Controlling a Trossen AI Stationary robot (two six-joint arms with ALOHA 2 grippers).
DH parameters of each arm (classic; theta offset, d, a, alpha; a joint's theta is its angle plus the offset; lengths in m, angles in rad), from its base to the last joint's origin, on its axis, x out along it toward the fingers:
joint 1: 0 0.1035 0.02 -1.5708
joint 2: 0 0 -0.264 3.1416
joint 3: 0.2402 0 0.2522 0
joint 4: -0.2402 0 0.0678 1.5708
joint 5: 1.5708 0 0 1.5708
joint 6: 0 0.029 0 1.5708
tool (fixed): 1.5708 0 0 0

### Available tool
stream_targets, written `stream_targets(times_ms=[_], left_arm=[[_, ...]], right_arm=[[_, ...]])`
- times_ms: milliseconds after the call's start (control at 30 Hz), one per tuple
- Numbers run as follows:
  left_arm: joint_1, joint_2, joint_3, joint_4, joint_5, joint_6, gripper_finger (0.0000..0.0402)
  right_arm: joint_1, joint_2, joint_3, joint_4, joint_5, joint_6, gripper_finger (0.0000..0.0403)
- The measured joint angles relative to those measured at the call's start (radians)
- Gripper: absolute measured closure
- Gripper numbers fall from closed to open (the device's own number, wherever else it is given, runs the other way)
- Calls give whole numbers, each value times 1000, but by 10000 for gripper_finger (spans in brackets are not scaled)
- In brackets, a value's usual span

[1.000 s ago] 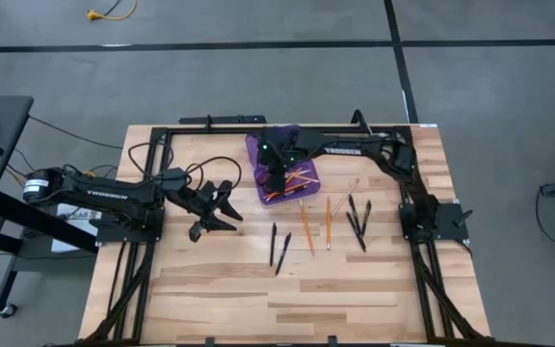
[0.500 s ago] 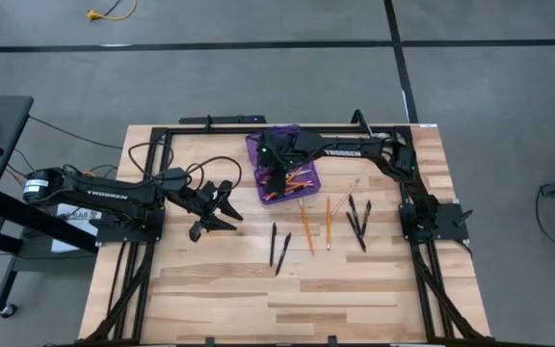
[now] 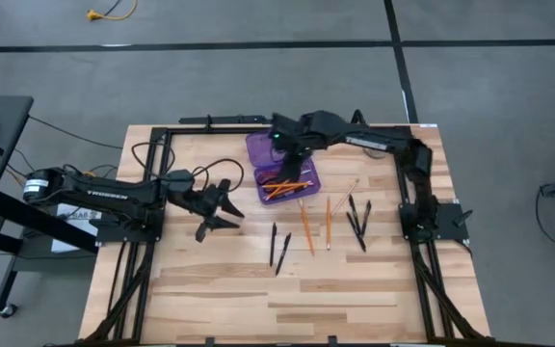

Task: Pick & place school supplies into a supply box
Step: Put the black pen into the purple supply box

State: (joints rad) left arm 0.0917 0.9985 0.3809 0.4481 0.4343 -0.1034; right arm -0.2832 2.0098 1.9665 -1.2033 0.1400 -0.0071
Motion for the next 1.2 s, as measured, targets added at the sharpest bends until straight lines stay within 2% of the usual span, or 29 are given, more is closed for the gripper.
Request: stream_targets(times_ms=[100,200,400,533,667,900,1033,1200], left_arm=[[1,0,0,-20,-55,2,258],[2,0,0,-25,-65,12,258],[2,0,0,-50,-65,67,258],[2,0,0,-57,-66,92,258],[2,0,0,-66,-66,105,258],[2,1,0,-77,-65,109,258],[2,1,0,-84,-65,109,258],[2,1,0,-124,-64,109,258]], right_arm=[[-1,-72,-10,-132,-35,84,285],[3,-133,-32,-225,-62,162,285],[61,-285,-202,-236,-63,282,285],[116,-396,-382,-209,-63,367,285],[163,-517,-599,-107,-63,497,285],[211,-668,-944,28,-33,883,285],[230,-706,-1063,34,-39,1074,285],[251,-723,-1147,56,-44,1245,284]])
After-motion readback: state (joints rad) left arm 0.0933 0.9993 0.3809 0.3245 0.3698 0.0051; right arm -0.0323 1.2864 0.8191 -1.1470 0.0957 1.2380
